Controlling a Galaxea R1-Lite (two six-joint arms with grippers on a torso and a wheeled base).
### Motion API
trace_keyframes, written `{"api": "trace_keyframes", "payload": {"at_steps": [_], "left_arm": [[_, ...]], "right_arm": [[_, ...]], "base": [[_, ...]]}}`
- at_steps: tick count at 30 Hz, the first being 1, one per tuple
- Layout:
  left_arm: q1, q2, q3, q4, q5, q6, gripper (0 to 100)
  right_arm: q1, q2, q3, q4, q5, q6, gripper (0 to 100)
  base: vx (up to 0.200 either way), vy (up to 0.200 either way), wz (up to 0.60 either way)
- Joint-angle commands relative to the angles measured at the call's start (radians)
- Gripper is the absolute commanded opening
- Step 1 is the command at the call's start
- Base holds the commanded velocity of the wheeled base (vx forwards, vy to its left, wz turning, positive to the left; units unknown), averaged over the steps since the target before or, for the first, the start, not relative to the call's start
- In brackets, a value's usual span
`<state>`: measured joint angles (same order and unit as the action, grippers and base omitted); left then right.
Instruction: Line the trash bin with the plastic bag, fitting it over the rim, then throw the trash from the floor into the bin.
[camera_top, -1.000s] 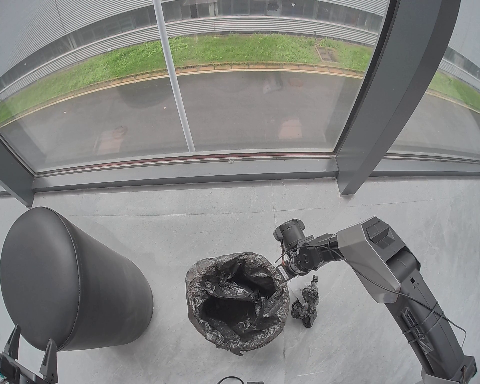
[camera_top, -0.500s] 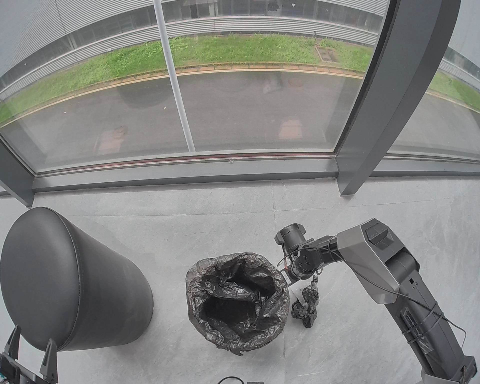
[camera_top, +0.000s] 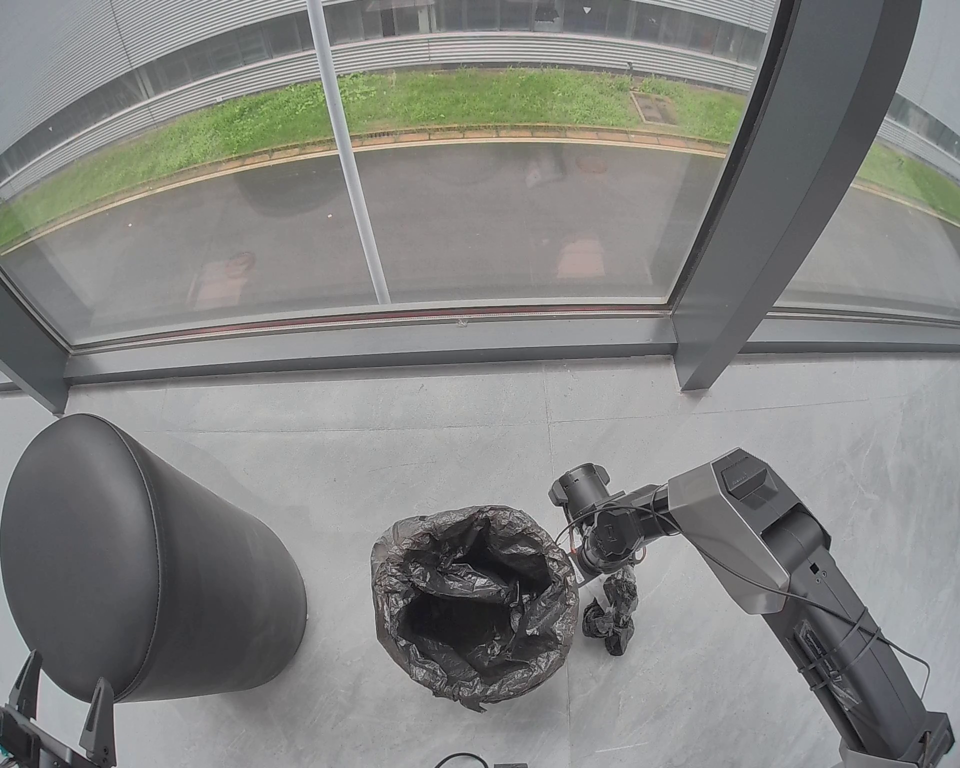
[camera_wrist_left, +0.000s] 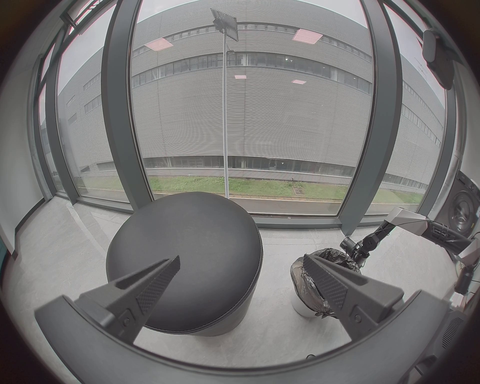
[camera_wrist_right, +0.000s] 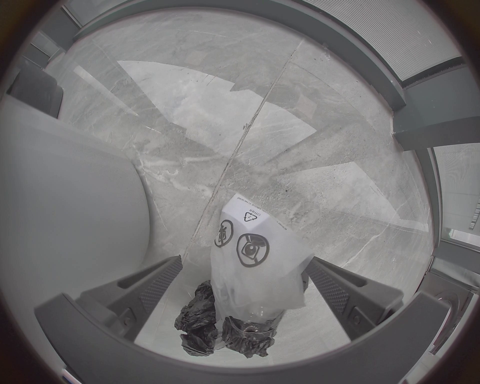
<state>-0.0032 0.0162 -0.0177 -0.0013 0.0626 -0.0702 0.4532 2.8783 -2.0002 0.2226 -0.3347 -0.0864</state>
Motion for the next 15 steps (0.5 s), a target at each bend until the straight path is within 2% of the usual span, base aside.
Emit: {"api": "trace_keyframes", "payload": {"at_steps": [1, 15], "left_arm": [[0.0, -0.015, 0.002, 0.0, 0.0, 0.0, 100], [0.0, -0.016, 0.002, 0.0, 0.0, 0.0, 100]], "right_arm": [[0.001, 0.021, 0.0, 0.0, 0.002, -0.001, 100], [-0.001, 0.052, 0.0, -0.002, 0.002, 0.0, 100]], "base": [[0.0, 0.0, 0.0], [0.0, 0.0, 0.0]]}}
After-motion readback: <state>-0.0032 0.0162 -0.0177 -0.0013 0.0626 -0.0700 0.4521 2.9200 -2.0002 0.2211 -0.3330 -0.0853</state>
